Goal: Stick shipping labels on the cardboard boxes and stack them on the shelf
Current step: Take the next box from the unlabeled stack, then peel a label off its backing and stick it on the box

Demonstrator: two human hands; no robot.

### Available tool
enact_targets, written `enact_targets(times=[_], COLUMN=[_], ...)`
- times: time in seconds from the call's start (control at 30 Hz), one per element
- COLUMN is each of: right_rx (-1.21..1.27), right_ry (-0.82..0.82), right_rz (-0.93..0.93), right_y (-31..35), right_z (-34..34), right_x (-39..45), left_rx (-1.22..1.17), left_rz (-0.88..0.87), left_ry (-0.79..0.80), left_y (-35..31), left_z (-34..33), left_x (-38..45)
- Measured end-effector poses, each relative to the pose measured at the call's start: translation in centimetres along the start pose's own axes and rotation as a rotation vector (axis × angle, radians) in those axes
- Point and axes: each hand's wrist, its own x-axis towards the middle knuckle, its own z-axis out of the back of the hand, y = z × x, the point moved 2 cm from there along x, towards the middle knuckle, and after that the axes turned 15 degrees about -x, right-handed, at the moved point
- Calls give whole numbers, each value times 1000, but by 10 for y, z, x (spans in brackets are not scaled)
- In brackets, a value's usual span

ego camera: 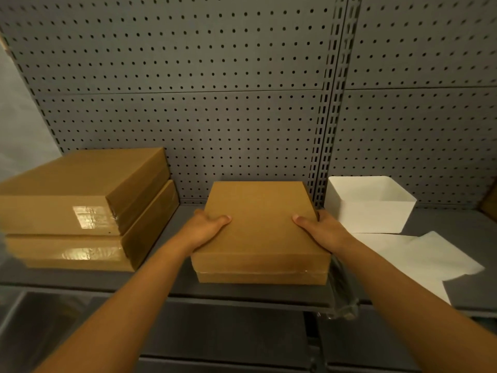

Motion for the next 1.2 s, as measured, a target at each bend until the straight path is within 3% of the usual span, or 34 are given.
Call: enact_targets(times=[0.47, 0.57, 0.67, 0.93, 1.2], right_rx=[-162, -160, -140, -258, -396], right_ry=[-7, -90, -245, -361, -336], right_rz=[1, 35, 102, 61, -24], right_y=[0, 4, 10, -35, -120], right_z=[-1, 2, 13, 60, 122], right_x=[2, -4, -15, -33, -36], left_rx=[-21, 158, 429, 445, 400], left_rz=[-58, -116, -338, -687, -736], left_ry=[44, 20, -58, 203, 341], left_y=[-1, -13, -35, -82, -96], left_z=[-1, 0, -10, -98, -194], left_x=[14, 14, 3, -39, -59])
